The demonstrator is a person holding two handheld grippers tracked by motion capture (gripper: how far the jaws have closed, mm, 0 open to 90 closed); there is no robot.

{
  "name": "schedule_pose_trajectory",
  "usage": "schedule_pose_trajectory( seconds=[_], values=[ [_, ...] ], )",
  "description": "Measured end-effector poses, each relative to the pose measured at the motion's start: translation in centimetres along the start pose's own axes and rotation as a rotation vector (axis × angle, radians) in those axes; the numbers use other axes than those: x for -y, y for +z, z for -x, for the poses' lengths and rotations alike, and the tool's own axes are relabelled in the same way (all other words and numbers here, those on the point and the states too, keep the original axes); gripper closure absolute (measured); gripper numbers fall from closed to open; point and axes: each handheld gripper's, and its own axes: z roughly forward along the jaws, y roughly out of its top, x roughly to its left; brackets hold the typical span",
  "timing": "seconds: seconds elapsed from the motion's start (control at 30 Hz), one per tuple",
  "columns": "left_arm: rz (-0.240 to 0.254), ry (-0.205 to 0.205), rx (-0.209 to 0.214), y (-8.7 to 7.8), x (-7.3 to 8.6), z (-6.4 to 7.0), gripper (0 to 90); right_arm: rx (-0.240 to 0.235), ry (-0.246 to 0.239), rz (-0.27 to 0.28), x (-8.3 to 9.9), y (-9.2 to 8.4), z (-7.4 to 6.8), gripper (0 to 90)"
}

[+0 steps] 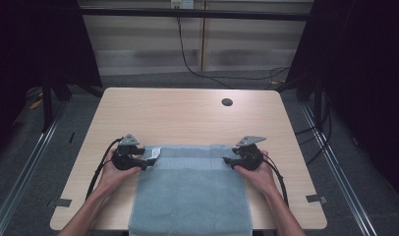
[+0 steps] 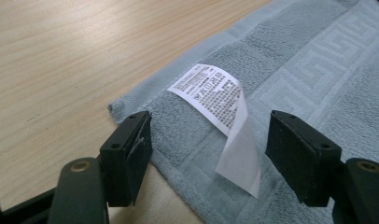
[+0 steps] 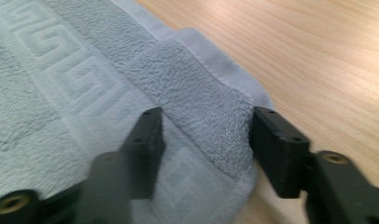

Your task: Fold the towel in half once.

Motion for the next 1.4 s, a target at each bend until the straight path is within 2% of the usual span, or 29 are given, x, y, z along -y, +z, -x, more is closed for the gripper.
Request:
schedule_pose_trajectory(
  seconds=[0.07, 0.13, 0.17, 0.2, 0.23, 0.33, 0.37, 0.47, 0.53, 0.6, 0.63, 0.67, 0.7, 0.8, 0.87, 0.93, 1.07, 1.13, 1.23, 1.33, 1.4],
  values=[
    [-0.008, 0.011, -0.008, -0.1, 0.1, 0.2, 30.2, -0.007, -0.007, -0.001, 0.0, -0.1, -0.2, 54.5],
    [-0.012, 0.011, 0.002, 0.1, 0.3, 0.4, 29.2, -0.024, -0.001, -0.011, -0.1, -0.2, -0.3, 66.0],
    [-0.011, 0.018, -0.009, 0.1, 0.3, 0.5, 28.5, -0.031, -0.008, 0.001, 0.0, -0.2, -0.2, 68.4],
    [-0.009, 0.024, -0.003, 0.2, 0.3, 0.6, 28.0, -0.033, 0.003, 0.004, 0.0, -0.2, -0.2, 71.8],
    [-0.011, 0.036, -0.01, 0.2, 0.4, 0.8, 26.1, -0.036, 0.011, 0.007, 0.1, -0.2, -0.1, 75.7],
    [-0.024, 0.111, -0.057, 0.4, 0.6, 1.9, 25.6, -0.043, 0.026, 0.008, 0.2, -0.3, 0.1, 80.8],
    [-0.021, 0.113, -0.065, 0.3, 0.6, 2.1, 28.0, -0.046, 0.03, 0.01, 0.2, -0.3, 0.1, 81.7],
    [-0.005, 0.119, -0.047, 0.4, 0.6, 2.4, 39.6, -0.049, 0.038, 0.01, 0.3, -0.4, 0.1, 82.5],
    [-0.006, 0.124, -0.038, 0.3, 0.5, 2.5, 51.3, -0.053, 0.038, 0.014, 0.3, -0.4, 0.1, 82.9],
    [-0.002, 0.115, -0.029, 0.3, 0.5, 2.5, 63.4, -0.051, 0.04, 0.01, 0.3, -0.4, 0.0, 83.7],
    [0.008, 0.1, -0.011, 0.4, 0.5, 2.3, 69.6, -0.054, 0.042, 0.009, 0.3, -0.4, 0.0, 84.5],
    [0.019, 0.034, 0.027, 0.4, 0.6, 2.0, 74.6, -0.059, 0.049, 0.007, 0.2, -0.5, 0.0, 84.9],
    [0.026, 0.017, 0.039, 0.4, 0.6, 1.8, 78.3, -0.062, 0.058, 0.011, 0.2, -0.5, 0.1, 85.6],
    [0.036, -0.016, 0.074, 0.3, 0.6, 1.4, 81.9, -0.06, 0.068, 0.012, 0.2, -0.7, 0.3, 86.3],
    [0.061, -0.028, 0.084, 0.0, 0.4, 1.3, 82.5, -0.067, 0.089, 0.028, 0.0, -1.0, 0.4, 86.5],
    [0.097, -0.053, 0.112, -0.6, 0.0, 1.2, 82.7, -0.073, 0.1, 0.061, -0.3, -1.7, 0.7, 86.6],
    [0.149, -0.05, 0.12, -1.6, -1.2, 1.4, 82.7, -0.089, 0.122, 0.14, -1.4, -3.3, 1.0, 86.7],
    [0.182, -0.065, 0.134, -1.9, -1.7, 1.4, 82.6, -0.106, 0.136, 0.175, -1.8, -3.9, 1.2, 86.7],
    [0.181, -0.054, 0.13, -1.8, -2.5, 1.4, 82.6, -0.103, 0.135, 0.187, -2.5, -4.4, 1.4, 86.7],
    [0.205, -0.055, 0.132, -2.2, -3.3, 1.3, 82.7, -0.1, 0.133, 0.214, -3.5, -5.2, 1.8, 86.7],
    [0.216, -0.047, 0.117, -2.7, -4.2, 1.0, 82.6, -0.095, 0.132, 0.24, -4.4, -5.9, 2.1, 86.7]
  ],
)
